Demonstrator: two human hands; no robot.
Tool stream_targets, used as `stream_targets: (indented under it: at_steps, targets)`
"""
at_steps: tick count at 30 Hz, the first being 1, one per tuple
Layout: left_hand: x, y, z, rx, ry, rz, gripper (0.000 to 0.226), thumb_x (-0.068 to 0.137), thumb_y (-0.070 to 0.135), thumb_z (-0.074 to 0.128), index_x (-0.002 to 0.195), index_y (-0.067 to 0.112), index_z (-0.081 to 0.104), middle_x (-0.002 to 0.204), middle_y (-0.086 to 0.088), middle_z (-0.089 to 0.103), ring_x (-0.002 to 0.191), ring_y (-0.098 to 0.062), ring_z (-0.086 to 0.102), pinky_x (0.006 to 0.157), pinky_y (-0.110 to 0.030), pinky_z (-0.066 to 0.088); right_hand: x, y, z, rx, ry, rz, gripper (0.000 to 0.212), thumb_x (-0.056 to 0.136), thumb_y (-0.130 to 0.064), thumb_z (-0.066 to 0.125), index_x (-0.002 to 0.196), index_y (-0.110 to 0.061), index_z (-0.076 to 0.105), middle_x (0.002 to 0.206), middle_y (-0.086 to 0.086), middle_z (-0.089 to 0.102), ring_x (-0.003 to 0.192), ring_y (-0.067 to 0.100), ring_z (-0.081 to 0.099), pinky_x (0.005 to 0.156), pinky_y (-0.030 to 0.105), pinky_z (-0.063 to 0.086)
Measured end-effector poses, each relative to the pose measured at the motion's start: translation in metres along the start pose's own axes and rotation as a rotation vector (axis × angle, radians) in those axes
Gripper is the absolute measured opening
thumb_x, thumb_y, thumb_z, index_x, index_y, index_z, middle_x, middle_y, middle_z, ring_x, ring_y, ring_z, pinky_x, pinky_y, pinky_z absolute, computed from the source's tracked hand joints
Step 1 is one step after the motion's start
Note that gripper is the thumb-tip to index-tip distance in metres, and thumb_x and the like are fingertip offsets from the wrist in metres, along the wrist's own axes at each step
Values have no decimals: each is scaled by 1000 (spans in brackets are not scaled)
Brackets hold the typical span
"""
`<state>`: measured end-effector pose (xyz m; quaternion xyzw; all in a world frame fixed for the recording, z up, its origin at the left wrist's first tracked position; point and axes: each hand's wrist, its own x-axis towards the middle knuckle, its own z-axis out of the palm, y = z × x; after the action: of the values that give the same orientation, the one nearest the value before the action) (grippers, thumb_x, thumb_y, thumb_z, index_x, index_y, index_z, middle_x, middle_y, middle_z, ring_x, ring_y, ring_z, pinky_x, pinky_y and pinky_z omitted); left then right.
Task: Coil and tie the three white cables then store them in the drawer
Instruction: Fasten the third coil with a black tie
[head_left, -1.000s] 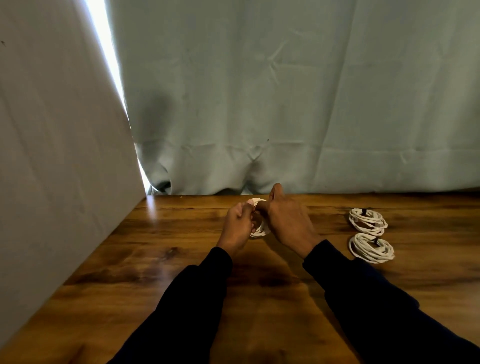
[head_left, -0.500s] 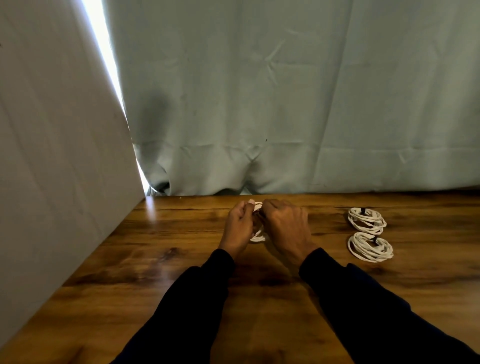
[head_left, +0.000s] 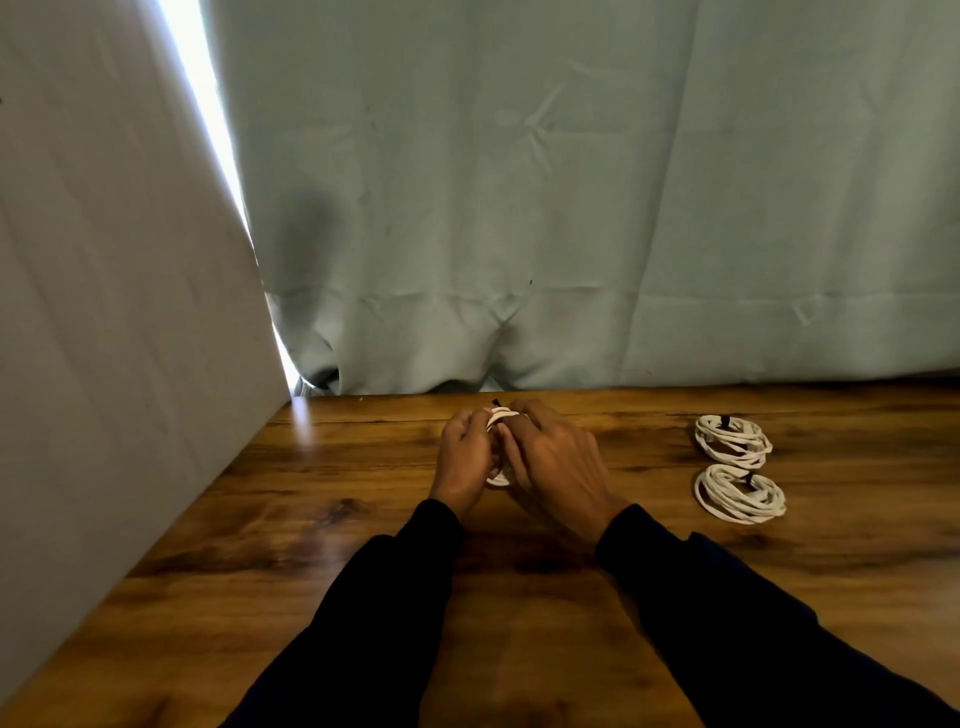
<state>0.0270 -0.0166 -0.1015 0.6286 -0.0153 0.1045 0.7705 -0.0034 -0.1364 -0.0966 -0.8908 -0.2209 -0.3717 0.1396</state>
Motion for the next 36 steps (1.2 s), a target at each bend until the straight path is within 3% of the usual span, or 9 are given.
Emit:
stream_targets:
  at_steps: [6,9,14,18,22,25,27,30,36]
  targets:
    - [-2,3,3,-71,-7,-79,28,101,14,46,79,11,62,47,3,47,35,-6,38,37,-18,27,-3,-1,10,199,45,133,42,100,-37,37,115,-16,70,119,2,63,94,19,64,67,32,52]
    - [-3,5,4,-127,11,-108,22,100,14,50,83,15,64,45,5,48,35,-5,37,36,-18,25,-5,-4,11,328,67,185,34,101,-32,44,112,-17,72,121,1,61,97,14,64,76,31,52]
    - [-4,5,0,-200,17,-128,15,98,14,56,85,17,63,48,4,52,34,-5,37,35,-16,24,-6,-9,7,368,65,216,23,100,-23,53,107,-18,75,118,0,62,103,9,62,76,19,44]
    - [-4,6,2,-246,24,-121,11,97,12,59,87,16,62,53,0,55,33,-5,41,32,-14,26,0,-10,2,489,63,315,23,96,-30,64,79,-20,75,109,-2,65,99,3,62,74,11,40]
    - [-1,5,0,-227,51,-98,9,98,14,59,91,17,63,52,1,55,33,-4,42,32,-14,24,12,-15,-16,830,29,440,36,91,-29,72,56,-21,68,96,-11,70,101,-5,63,77,10,44]
    - [1,4,0,-186,66,-89,12,99,19,58,89,19,64,52,2,55,33,-4,37,34,-15,20,20,-18,-36,1197,-37,458,37,94,-20,69,60,-8,65,100,3,77,102,8,70,86,20,50]
    - [1,4,0,-171,74,-81,13,99,20,58,88,19,66,50,5,54,34,-4,34,35,-16,20,24,-19,-49,1347,-89,488,35,97,-21,63,68,-3,66,96,9,78,97,14,72,85,19,53]
    - [0,2,0,-118,75,-78,9,97,23,61,92,20,68,47,7,46,37,-7,28,38,-19,19,26,-14,-57,1352,-103,454,34,100,-25,57,84,0,74,95,14,77,92,22,71,87,25,55]
    - [2,-2,0,-99,92,-68,17,100,22,56,87,21,66,54,3,46,41,-10,30,40,-21,20,26,-8,-62,1226,-100,267,22,100,-7,53,105,0,74,103,7,76,96,13,70,82,19,52]
